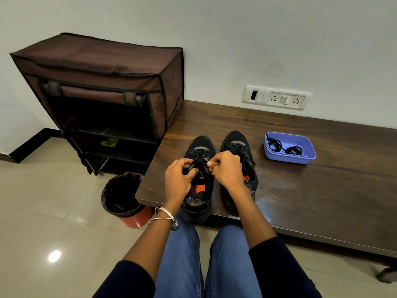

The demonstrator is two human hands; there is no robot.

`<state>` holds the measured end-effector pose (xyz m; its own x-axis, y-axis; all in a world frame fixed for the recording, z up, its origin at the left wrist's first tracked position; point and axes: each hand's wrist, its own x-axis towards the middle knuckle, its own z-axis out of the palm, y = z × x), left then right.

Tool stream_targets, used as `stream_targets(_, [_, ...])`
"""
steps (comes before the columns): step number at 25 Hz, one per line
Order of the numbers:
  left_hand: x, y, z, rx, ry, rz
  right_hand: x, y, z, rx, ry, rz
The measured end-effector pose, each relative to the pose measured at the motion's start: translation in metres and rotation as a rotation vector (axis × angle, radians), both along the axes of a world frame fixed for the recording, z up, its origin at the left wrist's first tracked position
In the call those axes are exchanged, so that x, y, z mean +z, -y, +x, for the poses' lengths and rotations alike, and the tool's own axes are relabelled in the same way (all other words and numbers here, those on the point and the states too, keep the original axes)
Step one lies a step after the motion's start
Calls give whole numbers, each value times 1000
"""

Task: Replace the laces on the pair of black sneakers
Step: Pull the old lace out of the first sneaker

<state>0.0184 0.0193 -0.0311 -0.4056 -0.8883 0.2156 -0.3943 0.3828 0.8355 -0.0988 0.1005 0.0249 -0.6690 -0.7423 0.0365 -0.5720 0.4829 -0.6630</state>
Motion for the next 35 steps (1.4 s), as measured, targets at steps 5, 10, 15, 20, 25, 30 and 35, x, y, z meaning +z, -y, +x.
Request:
stream_targets(5, [-2, 0, -3, -25, 47, -49, 3, -10, 7, -17, 401, -324])
stream_targets(10, [-5, 1, -3, -27, 41, -60, -14, -7, 16, -184, 525, -438])
stream_targets(15, [-5, 0, -2, -40, 80, -80, 8, 13, -4, 19, 232, -129])
stream_targets(20, [-2, 0, -4, -11, 54, -51, 9, 28, 3, 133, 94, 47])
stream_targets(25, [1, -3, -3, 5, 75, -34, 10, 22, 2, -24, 174, -124])
stream_targets(30, [0, -1, -4, -8, 115, -60, 59, 14, 7, -247, 759, -610])
stream_targets(35, [-6, 0, -3, -19, 88, -80, 113, 12, 1, -45, 672, -972])
